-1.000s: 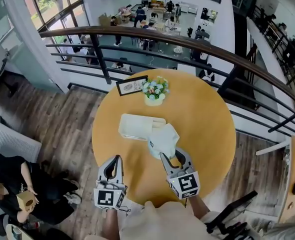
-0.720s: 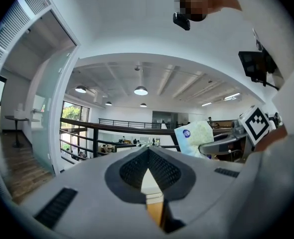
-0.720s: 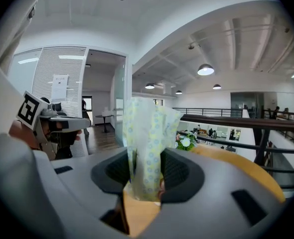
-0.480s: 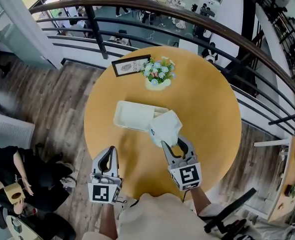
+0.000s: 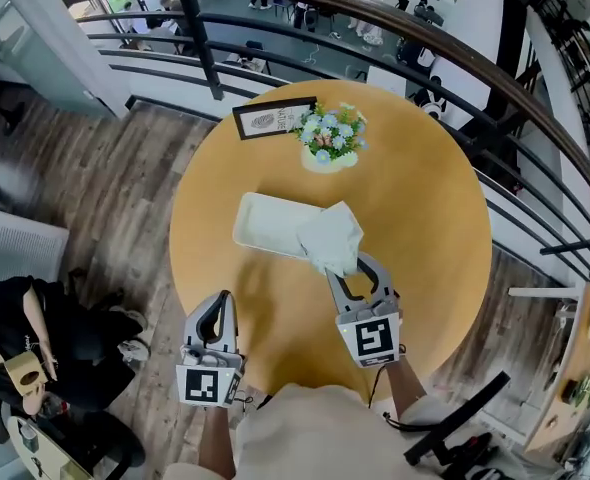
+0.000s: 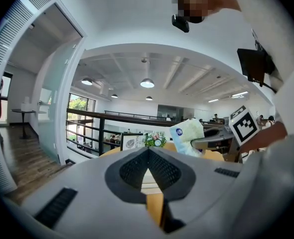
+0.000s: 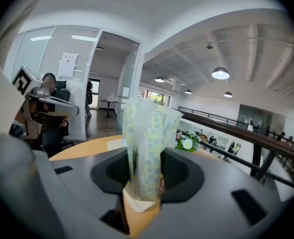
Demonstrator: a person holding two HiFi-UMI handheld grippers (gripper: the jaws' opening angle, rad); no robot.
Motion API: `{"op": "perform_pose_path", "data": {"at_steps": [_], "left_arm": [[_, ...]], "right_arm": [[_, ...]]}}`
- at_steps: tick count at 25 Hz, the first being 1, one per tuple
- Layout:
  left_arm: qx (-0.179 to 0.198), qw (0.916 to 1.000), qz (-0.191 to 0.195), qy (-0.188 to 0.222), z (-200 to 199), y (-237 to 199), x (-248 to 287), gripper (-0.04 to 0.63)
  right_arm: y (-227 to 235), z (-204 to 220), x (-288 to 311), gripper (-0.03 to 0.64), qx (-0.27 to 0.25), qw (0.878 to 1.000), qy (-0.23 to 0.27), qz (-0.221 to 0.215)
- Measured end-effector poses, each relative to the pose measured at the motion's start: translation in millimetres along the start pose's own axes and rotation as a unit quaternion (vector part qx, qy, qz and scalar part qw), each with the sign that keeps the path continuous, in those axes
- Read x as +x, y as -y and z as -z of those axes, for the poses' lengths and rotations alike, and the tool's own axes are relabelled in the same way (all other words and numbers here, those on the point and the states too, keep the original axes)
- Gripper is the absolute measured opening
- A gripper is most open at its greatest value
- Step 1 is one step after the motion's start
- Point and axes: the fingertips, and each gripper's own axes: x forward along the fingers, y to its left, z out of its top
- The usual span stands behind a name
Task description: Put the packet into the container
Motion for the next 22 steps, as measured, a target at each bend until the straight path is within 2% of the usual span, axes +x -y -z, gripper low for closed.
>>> {"op": "perform_pose_path", "data": {"at_steps": [7, 11, 16, 22], "left_arm": [[-0.008, 0.9996, -0.027, -0.005, 5.0, -16.2, -12.7, 0.005], [-0.013, 0.9989, -0.045, -0.008, 8.1, -24.9, -25.1, 0.005], [-0.016, 0.9982, -0.057, -0.004, 11.3, -26.1, -34.7, 0.005], [-0.016, 0.9971, -0.074, 0.002, 8.6, -32.3, -47.8, 0.006]], "right_arm": [[-6.0, -6.4, 22.2, 0.15, -0.058, 0.998, -0.002, -0.008], [-7.1, -4.8, 34.0, 0.15, -0.101, 0.995, -0.015, 0.007], [-16.4, -3.5, 53.3, 0.15, -0.199, 0.979, -0.036, 0.027], [-29.3, 8.0, 74.3, 0.15, -0.271, 0.96, -0.06, 0.045]]}}
